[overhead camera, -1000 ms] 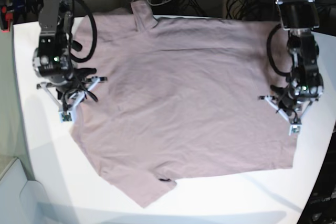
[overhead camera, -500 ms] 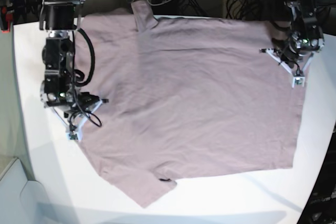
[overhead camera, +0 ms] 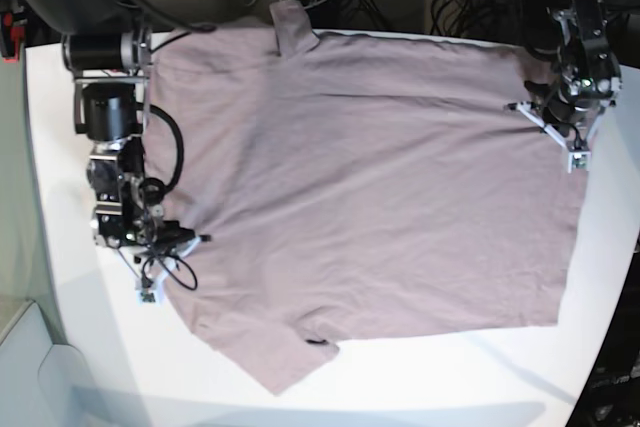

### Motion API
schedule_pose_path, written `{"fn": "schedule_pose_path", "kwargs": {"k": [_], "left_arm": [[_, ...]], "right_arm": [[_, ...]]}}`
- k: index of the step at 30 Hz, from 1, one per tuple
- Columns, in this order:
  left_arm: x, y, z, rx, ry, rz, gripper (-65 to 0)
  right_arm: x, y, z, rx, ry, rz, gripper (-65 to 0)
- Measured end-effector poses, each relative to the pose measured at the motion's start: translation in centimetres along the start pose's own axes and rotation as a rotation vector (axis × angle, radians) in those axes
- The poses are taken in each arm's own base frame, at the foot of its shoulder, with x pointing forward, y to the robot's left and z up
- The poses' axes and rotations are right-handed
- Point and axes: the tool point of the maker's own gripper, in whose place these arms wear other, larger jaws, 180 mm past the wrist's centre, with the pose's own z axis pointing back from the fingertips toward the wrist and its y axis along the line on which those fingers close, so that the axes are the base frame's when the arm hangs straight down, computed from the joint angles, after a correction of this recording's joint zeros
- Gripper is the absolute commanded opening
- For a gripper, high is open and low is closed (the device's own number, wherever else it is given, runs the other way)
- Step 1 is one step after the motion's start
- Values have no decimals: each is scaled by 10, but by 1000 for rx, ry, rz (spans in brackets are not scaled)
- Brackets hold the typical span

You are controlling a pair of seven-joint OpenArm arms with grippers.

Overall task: Layout the t-shirt on the table in an organized manner, then fold the t-shirt properly
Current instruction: 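Grasp the shirt sides with both grippers and pull them apart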

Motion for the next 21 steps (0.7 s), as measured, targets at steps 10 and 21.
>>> {"fn": "schedule_pose_path", "kwargs": {"k": [10, 21], "left_arm": [[25, -10, -5, -24, -12, 21, -648], [69, -44, 9, -74, -95, -12, -648]], "right_arm": [[5, -56, -6, -81, -75, -17, -650], [31, -92, 14, -161, -103, 17, -650]]}}
